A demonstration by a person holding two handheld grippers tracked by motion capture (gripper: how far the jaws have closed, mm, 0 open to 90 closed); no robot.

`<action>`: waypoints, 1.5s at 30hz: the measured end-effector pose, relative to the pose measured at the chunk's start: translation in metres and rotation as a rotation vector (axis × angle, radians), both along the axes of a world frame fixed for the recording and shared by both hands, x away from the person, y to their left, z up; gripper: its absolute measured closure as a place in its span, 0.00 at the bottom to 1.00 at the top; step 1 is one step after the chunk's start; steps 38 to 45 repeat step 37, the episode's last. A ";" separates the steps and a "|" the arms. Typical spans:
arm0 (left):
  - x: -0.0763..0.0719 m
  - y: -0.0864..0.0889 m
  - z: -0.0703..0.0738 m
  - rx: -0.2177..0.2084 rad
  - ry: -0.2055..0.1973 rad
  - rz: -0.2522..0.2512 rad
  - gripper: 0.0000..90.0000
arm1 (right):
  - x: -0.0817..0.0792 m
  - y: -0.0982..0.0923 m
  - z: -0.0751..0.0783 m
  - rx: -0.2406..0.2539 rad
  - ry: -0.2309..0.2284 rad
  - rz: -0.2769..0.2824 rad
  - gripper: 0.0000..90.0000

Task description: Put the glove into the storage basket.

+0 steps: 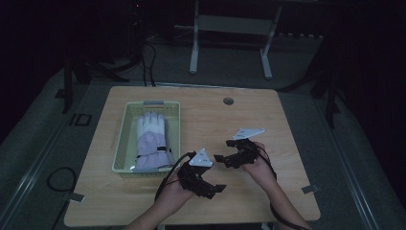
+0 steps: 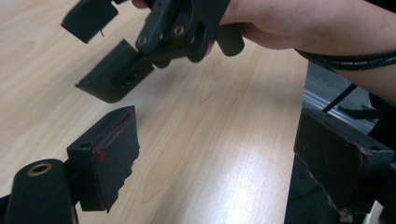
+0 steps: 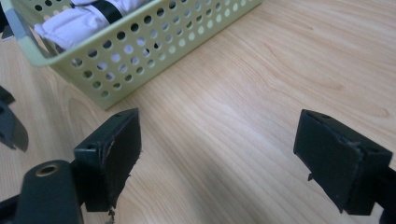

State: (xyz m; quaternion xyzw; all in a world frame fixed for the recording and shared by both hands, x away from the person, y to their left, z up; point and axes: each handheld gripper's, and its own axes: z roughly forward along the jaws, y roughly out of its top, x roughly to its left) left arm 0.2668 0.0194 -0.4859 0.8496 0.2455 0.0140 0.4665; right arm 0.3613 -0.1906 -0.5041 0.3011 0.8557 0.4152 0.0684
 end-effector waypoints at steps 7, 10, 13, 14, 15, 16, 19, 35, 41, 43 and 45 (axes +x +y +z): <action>-0.004 -0.018 -0.030 0.031 0.039 -0.044 0.16 | -0.006 -0.013 -0.013 -0.010 0.008 -0.012 0.16; -0.005 -0.022 -0.036 0.030 0.030 -0.055 0.16 | -0.008 -0.016 -0.020 -0.023 0.007 -0.014 0.17; -0.006 -0.026 -0.044 0.036 0.022 -0.060 0.16 | -0.009 -0.021 -0.028 -0.021 0.010 -0.017 0.17; -0.006 -0.027 -0.048 0.032 0.023 -0.057 0.16 | -0.011 -0.028 -0.037 -0.025 0.018 -0.032 0.17; -0.006 -0.027 -0.051 0.025 0.029 -0.062 0.16 | -0.011 -0.028 -0.037 -0.025 0.018 -0.032 0.17; -0.006 -0.027 -0.054 0.013 0.035 -0.064 0.16 | -0.012 -0.031 -0.039 -0.025 0.020 -0.037 0.17; -0.006 -0.028 -0.061 -0.017 0.045 -0.067 0.16 | -0.016 -0.037 -0.046 -0.036 0.022 -0.042 0.17; -0.013 -0.036 -0.072 -0.018 0.019 -0.089 0.17 | -0.025 -0.052 -0.057 -0.034 -0.017 -0.049 0.17; -0.012 -0.035 -0.071 -0.027 0.022 -0.093 0.16 | -0.026 -0.053 -0.057 -0.032 -0.020 -0.050 0.17; -0.012 -0.035 -0.071 -0.027 0.022 -0.093 0.16 | -0.026 -0.053 -0.057 -0.032 -0.020 -0.050 0.17; -0.012 -0.035 -0.071 -0.027 0.022 -0.093 0.16 | -0.026 -0.053 -0.057 -0.032 -0.020 -0.050 0.17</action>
